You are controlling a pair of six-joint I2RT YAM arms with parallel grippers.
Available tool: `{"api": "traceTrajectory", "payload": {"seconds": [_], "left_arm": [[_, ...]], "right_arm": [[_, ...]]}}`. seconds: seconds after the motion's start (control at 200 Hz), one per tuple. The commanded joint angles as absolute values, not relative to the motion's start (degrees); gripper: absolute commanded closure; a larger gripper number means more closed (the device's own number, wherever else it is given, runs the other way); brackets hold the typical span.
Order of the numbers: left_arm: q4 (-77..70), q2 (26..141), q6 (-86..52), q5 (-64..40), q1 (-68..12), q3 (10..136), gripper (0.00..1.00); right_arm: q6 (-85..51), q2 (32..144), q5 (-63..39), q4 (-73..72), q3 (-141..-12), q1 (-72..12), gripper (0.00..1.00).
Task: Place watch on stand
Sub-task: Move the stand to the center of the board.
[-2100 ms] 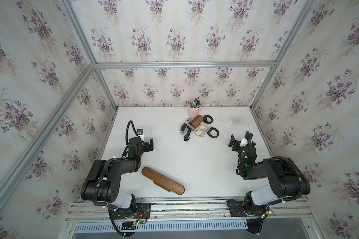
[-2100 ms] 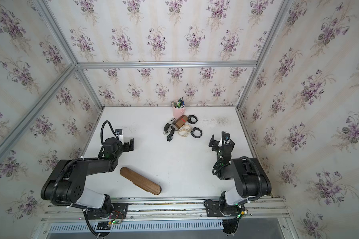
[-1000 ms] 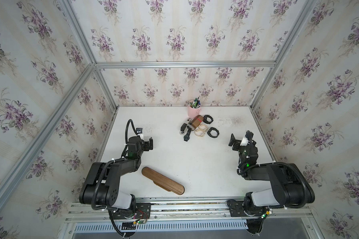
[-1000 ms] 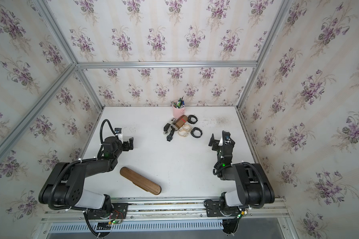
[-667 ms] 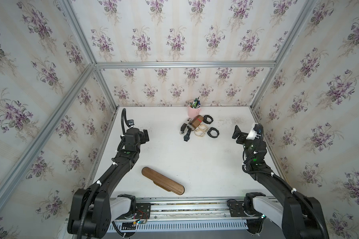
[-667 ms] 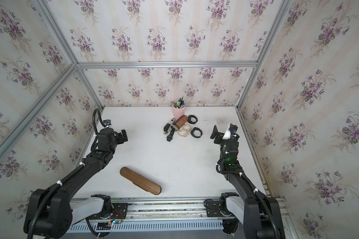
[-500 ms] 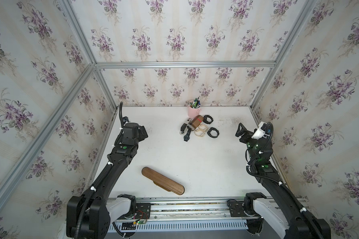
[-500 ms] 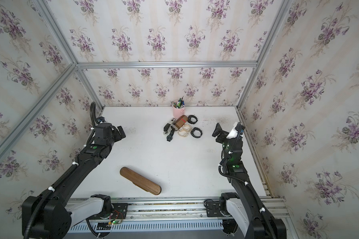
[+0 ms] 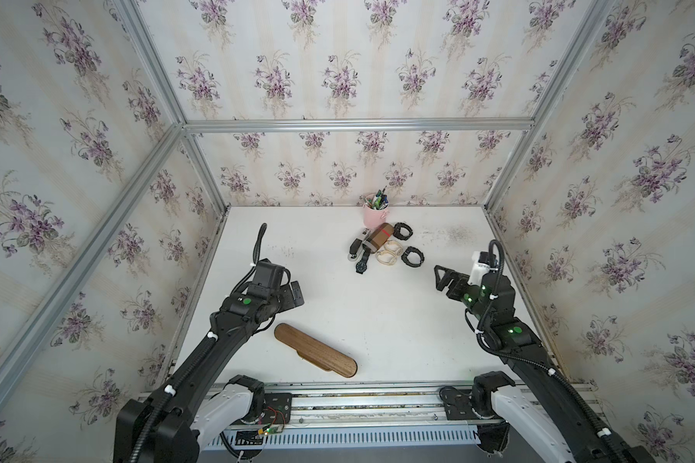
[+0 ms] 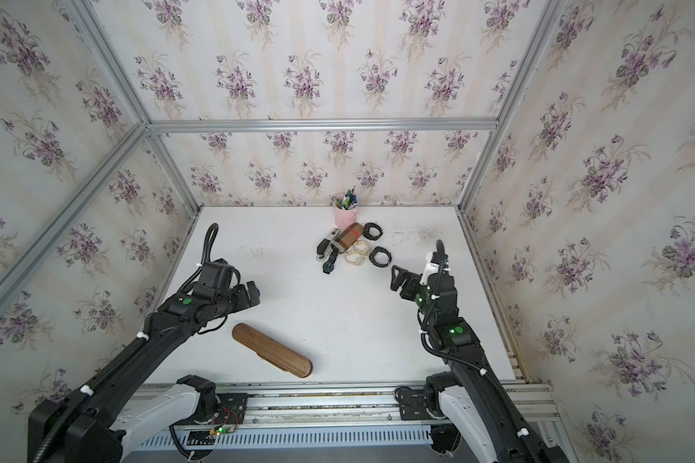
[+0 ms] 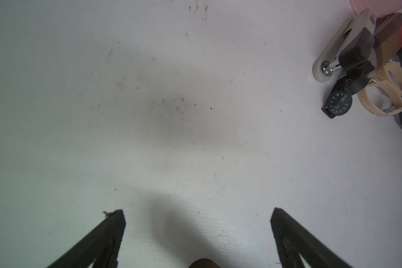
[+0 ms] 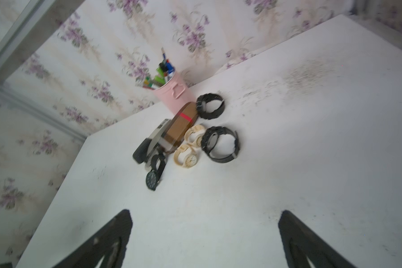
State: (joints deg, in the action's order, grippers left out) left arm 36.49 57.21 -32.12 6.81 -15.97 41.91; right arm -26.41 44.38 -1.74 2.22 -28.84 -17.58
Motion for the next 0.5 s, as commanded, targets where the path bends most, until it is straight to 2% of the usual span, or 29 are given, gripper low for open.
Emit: {"api": "traceTrajectory", "payload": {"seconds": [0.0, 0.065, 0.235, 0.495], "left_arm": [[41.1, 52.58, -35.07, 8.34, -16.43, 39.65, 0.0], [42.19, 48.69, -35.94, 8.7, -16.44, 38.21, 0.0], [44.01, 41.67, -36.93, 9.99, -16.44, 36.83, 0.0], [46.71, 35.65, -37.51, 15.33, -16.34, 38.81, 0.0]], "right_arm": [[-23.26, 46.61, 5.83, 6.12, -31.31, -28.8, 0.0], [-23.12, 49.46, 12.37, 6.32, -32.99, -39.7, 0.0], [-24.04, 61.17, 24.43, 5.67, -39.13, -60.11, 0.0], [-22.62, 79.04, 29.05, 5.9, -50.87, -77.33, 0.0]]}}
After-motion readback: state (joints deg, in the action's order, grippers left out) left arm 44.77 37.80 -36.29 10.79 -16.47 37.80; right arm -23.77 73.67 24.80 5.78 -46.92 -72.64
